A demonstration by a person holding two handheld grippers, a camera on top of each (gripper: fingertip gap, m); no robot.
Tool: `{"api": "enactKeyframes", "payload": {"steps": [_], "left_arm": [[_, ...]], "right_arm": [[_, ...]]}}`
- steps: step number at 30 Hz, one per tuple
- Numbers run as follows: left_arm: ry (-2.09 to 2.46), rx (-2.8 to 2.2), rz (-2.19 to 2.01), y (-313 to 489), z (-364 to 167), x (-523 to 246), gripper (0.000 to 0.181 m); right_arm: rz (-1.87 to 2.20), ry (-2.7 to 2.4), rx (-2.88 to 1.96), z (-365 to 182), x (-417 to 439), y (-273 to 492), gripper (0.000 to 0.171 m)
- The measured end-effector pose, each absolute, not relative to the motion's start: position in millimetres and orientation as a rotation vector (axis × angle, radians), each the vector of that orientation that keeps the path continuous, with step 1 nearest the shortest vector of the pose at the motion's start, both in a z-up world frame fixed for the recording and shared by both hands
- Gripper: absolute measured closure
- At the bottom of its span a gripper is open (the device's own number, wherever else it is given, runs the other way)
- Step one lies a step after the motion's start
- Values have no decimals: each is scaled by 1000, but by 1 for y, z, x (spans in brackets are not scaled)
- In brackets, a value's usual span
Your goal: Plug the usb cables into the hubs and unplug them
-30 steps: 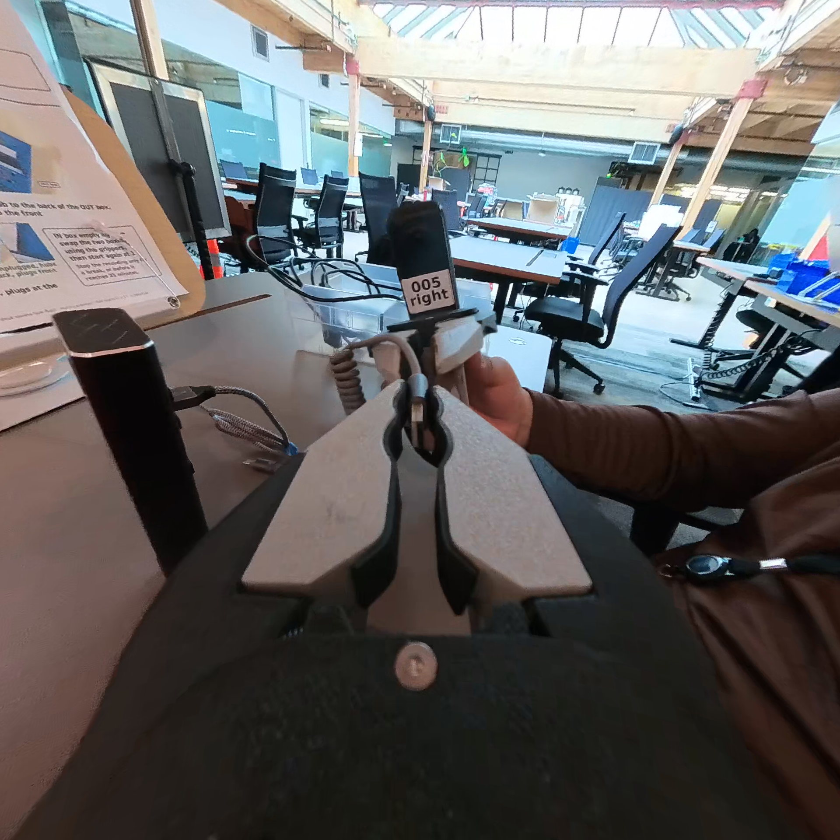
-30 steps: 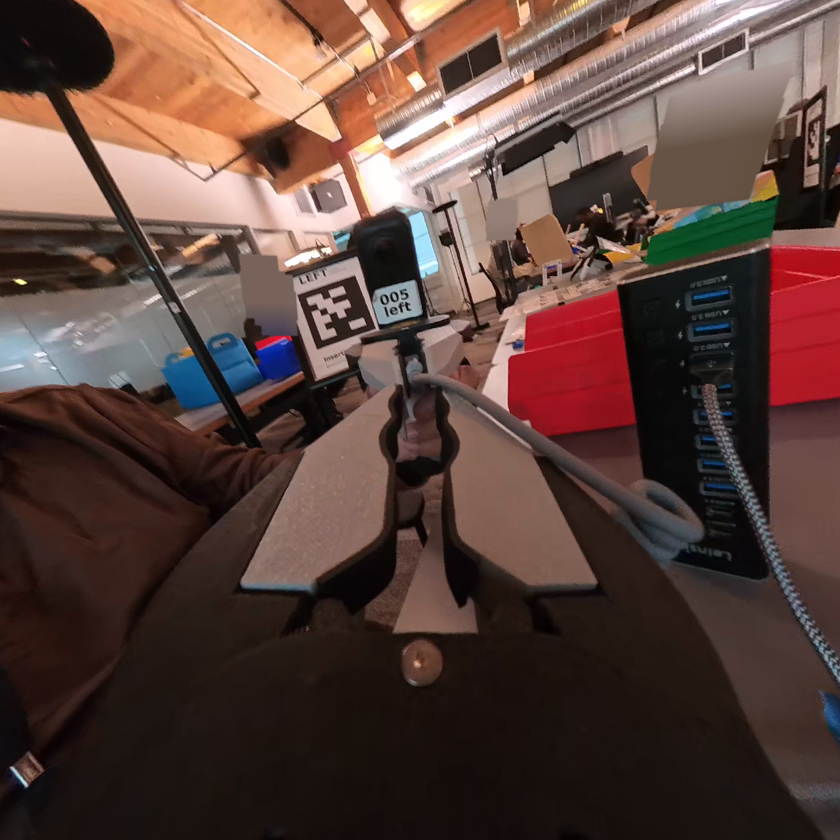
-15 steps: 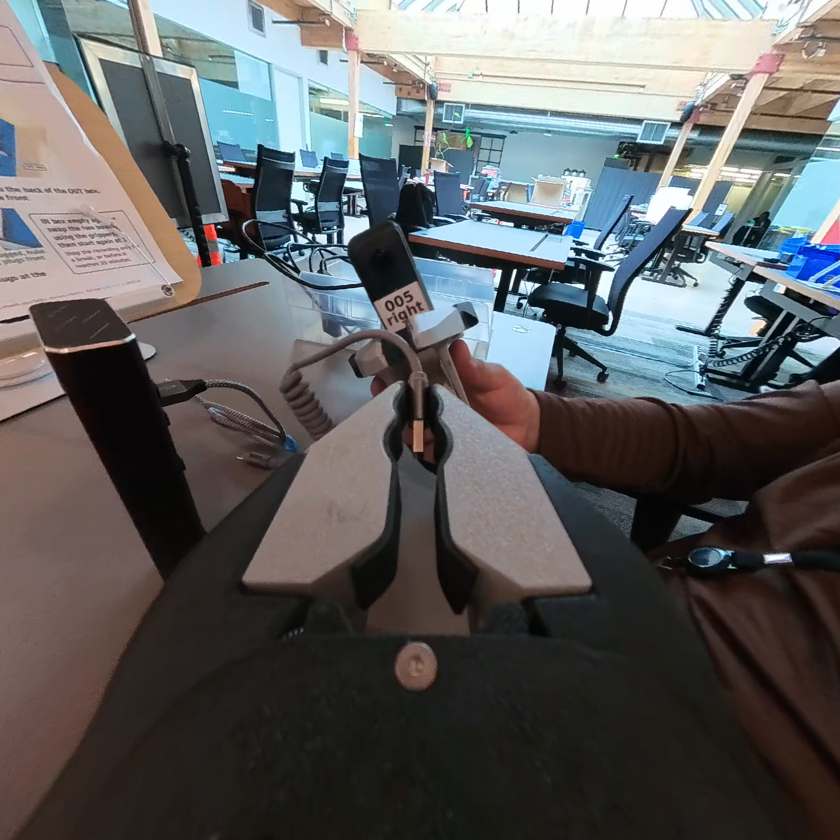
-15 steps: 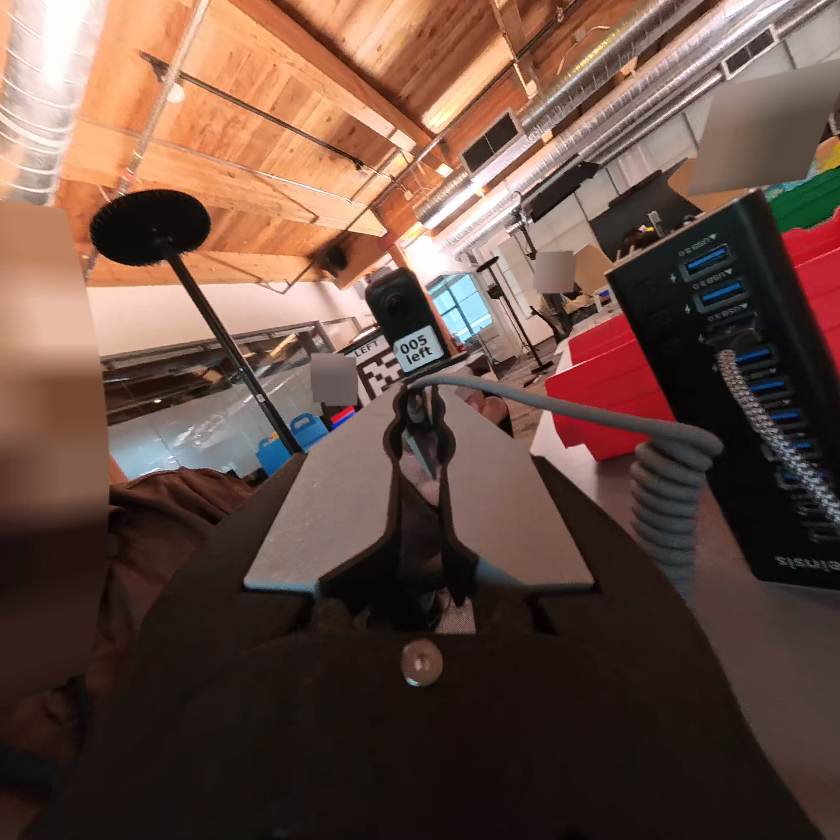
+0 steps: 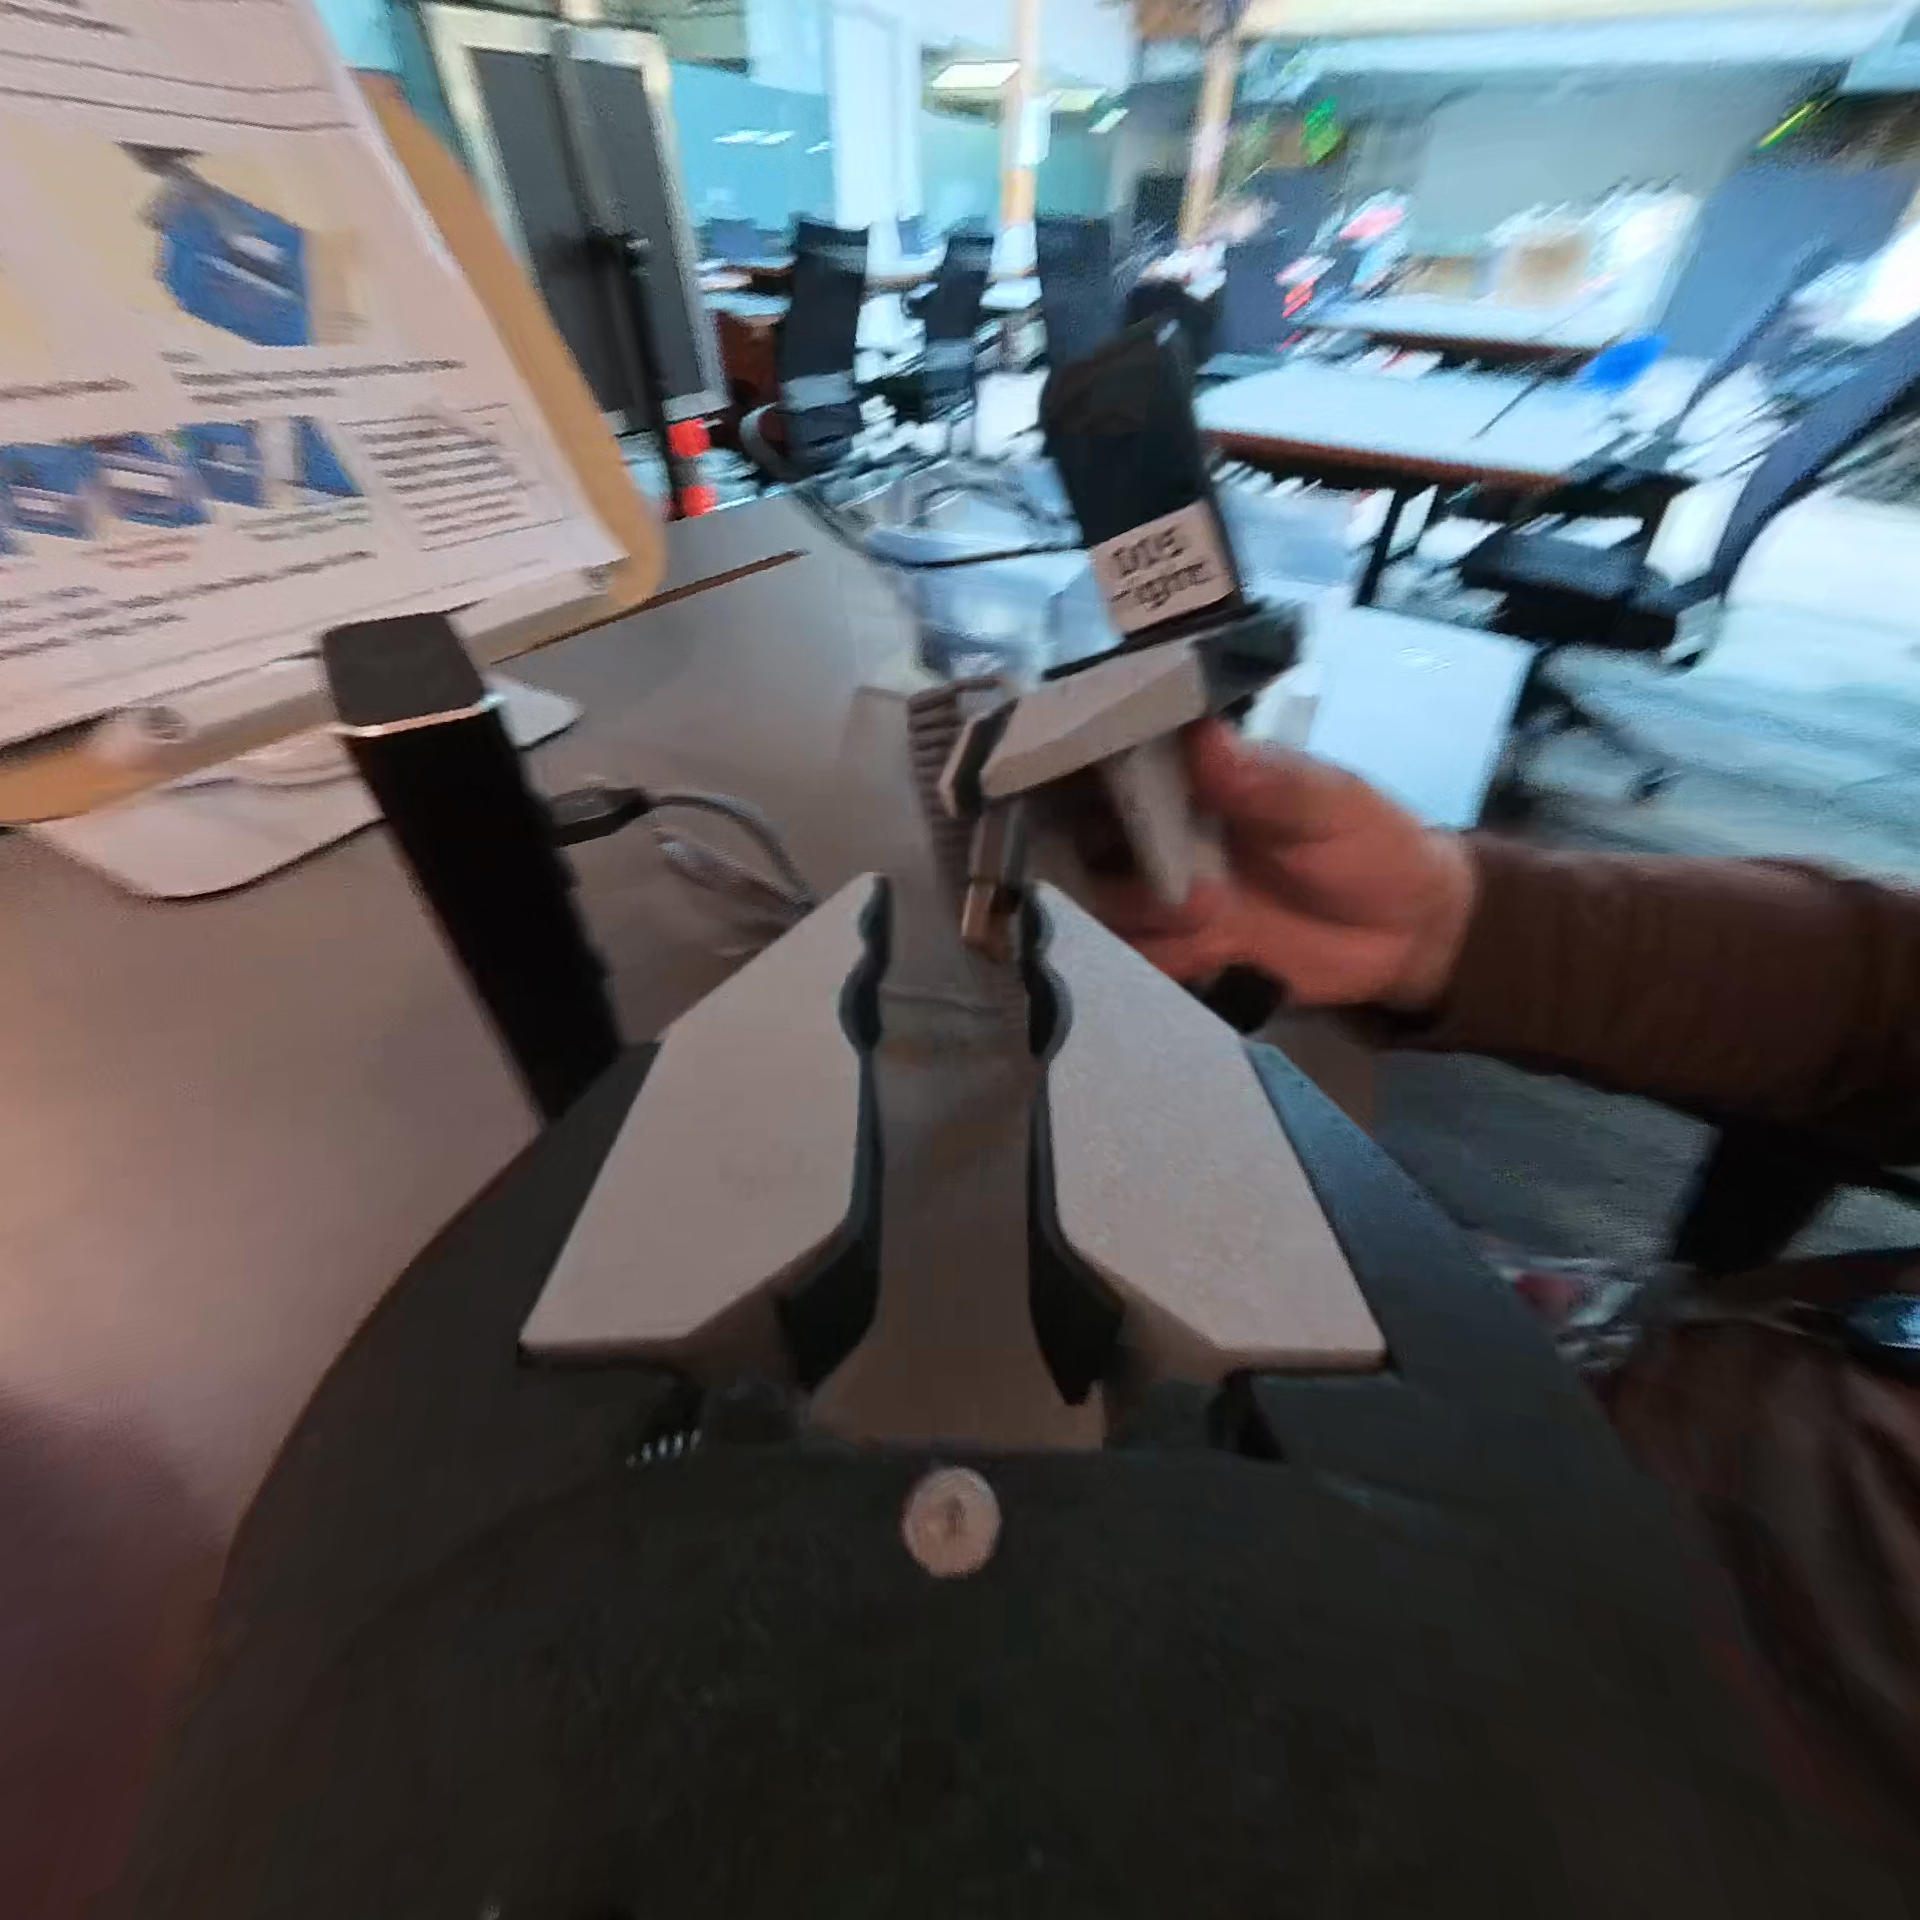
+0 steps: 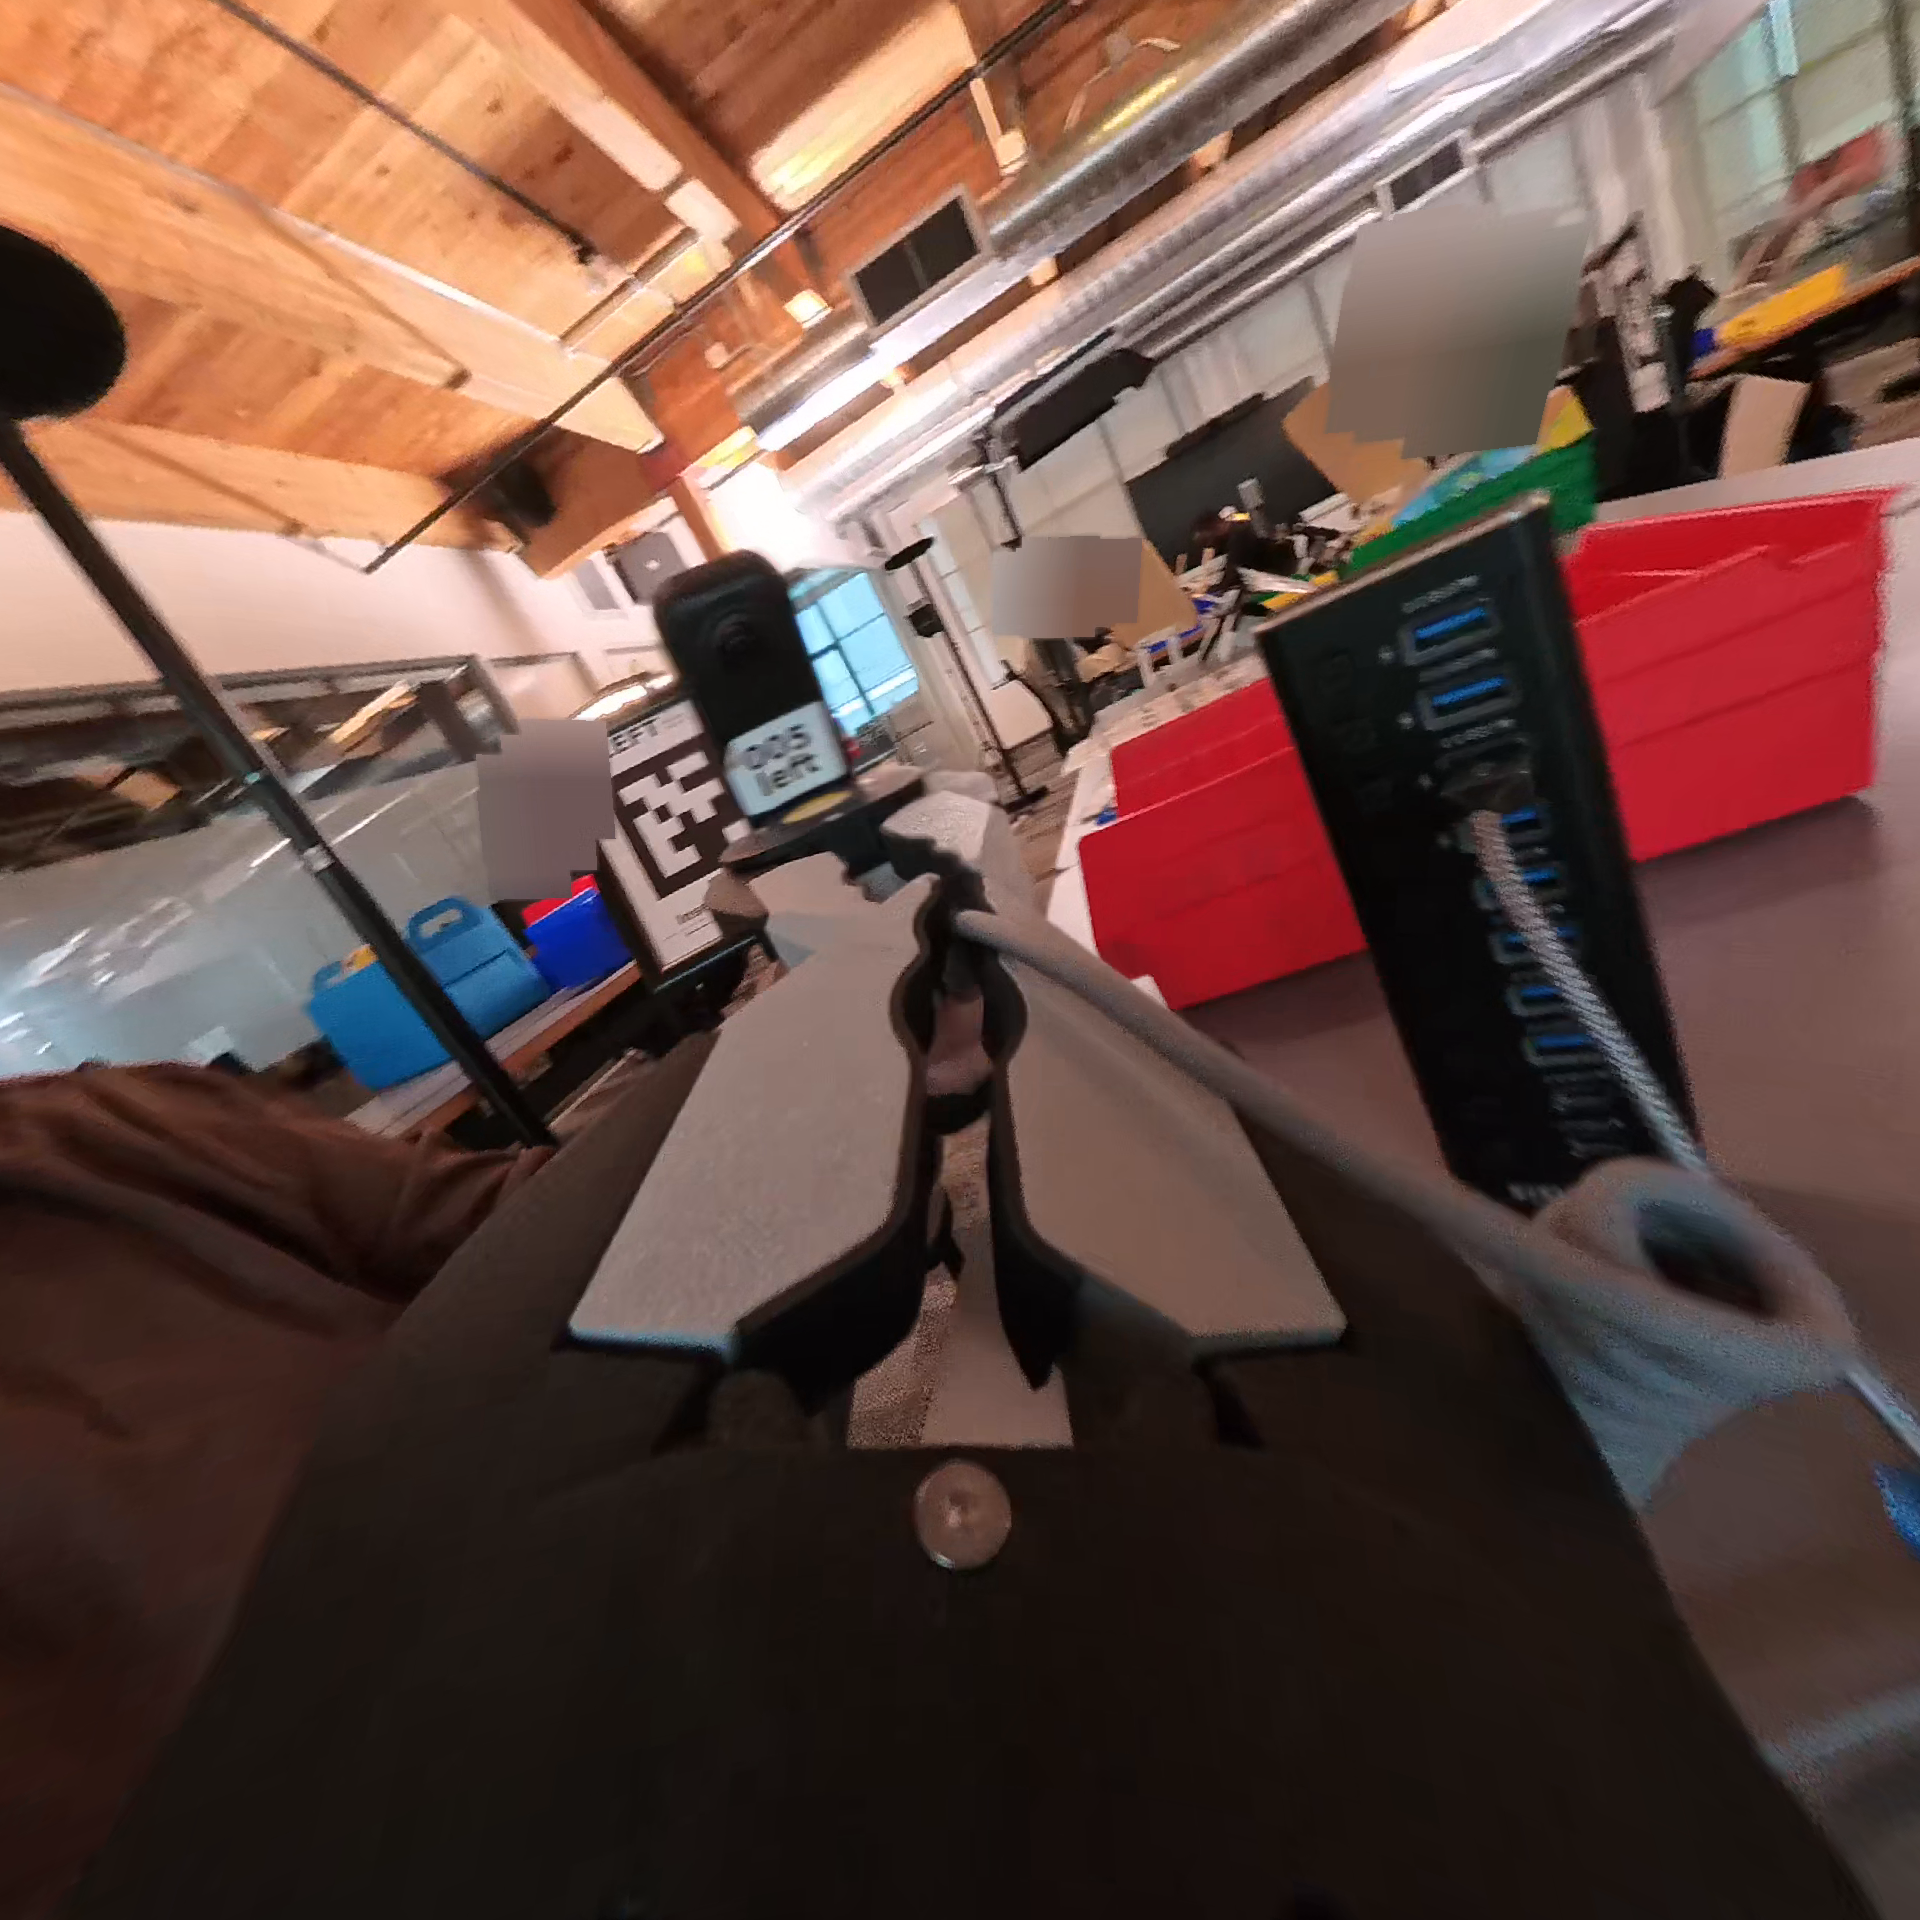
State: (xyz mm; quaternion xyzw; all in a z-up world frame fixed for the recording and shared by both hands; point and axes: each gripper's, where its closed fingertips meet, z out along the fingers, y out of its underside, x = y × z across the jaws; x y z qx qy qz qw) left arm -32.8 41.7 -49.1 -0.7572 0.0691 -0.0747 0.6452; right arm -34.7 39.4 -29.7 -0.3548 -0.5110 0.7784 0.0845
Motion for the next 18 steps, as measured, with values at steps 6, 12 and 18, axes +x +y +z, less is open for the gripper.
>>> {"api": "enactKeyframes", "payload": {"steps": [6, 12, 18], "left_arm": [[387, -1816, 445, 47, -61, -36, 132], [604, -1693, 1028, 51, -60, -32, 154], [585, -1692, 1047, 51, -59, -36, 163]], "right_arm": [[2352, -1334, -1407, -39, -47, 60, 171], [2560, -1185, -1578, -41, -45, 59, 171], [2531, -1203, -1618, -44, -45, 59, 171]]}}
